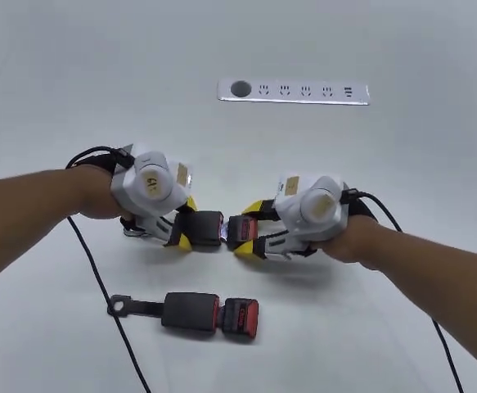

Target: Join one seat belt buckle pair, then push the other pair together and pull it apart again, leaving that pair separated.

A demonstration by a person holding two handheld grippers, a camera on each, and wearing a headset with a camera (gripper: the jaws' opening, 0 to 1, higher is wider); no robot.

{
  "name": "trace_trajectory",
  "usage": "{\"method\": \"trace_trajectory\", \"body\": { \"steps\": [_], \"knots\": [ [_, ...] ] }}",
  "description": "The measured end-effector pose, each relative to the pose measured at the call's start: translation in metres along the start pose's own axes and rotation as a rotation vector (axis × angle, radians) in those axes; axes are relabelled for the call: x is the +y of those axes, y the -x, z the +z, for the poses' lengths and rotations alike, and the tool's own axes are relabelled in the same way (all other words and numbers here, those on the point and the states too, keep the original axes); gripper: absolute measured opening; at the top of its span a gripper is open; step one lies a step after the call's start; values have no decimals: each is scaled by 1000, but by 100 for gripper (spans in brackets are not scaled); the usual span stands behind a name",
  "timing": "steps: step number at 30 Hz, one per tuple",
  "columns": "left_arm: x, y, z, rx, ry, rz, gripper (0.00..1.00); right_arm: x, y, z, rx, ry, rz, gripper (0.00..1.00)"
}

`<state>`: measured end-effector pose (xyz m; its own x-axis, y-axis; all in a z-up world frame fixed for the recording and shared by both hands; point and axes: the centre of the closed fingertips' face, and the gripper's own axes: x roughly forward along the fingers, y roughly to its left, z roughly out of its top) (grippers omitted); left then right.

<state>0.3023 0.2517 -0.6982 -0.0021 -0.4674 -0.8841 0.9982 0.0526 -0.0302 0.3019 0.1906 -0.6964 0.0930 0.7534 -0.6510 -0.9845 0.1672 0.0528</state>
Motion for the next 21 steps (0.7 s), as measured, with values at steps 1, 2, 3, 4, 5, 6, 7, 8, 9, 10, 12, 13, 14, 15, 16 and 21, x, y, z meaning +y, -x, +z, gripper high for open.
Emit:
{"method": "trace_trajectory", "body": {
  "steps": [1,2,3,4,5,6,7,8,9,10,12,13,14,15,16,21],
  "knots": [
    [0,0,0,-1,1,0,33,0,0,0,0,0,0,34],
    [0,0,1,-1,0,0,33,-1,0,0,0,1,0,34],
    [0,0,1,0,0,0,33,-1,0,0,0,1,0,34],
    [0,1,2,1,-1,-1,33,-1,0,0,-2,-1,1,34],
    [0,1,2,2,-3,-1,33,-1,0,0,-2,0,1,34],
    [0,1,2,2,-3,-2,33,0,1,1,-3,1,2,34],
    [0,1,2,0,-2,-2,33,0,1,1,-3,1,2,34],
    [0,1,2,-2,-2,-1,33,0,1,1,-3,1,1,34],
    [0,1,2,-2,-1,-1,33,0,1,1,-3,1,1,34],
    [0,1,2,-3,-1,-1,33,0,1,1,-3,1,1,34],
    [0,1,2,-3,-2,-1,33,1,2,2,-4,2,1,34],
    [0,1,2,-4,-2,-2,33,1,3,2,-5,2,1,34],
    [1,1,1,-5,-2,-2,33,1,3,2,-6,2,2,34],
    [0,1,1,-7,-2,-2,33,1,3,2,-7,1,2,34],
    [0,1,1,-9,-2,-2,33,2,3,2,-7,2,2,34],
    [-3,3,1,-24,-3,-5,33,2,2,2,-12,3,6,34]
  ]
}}
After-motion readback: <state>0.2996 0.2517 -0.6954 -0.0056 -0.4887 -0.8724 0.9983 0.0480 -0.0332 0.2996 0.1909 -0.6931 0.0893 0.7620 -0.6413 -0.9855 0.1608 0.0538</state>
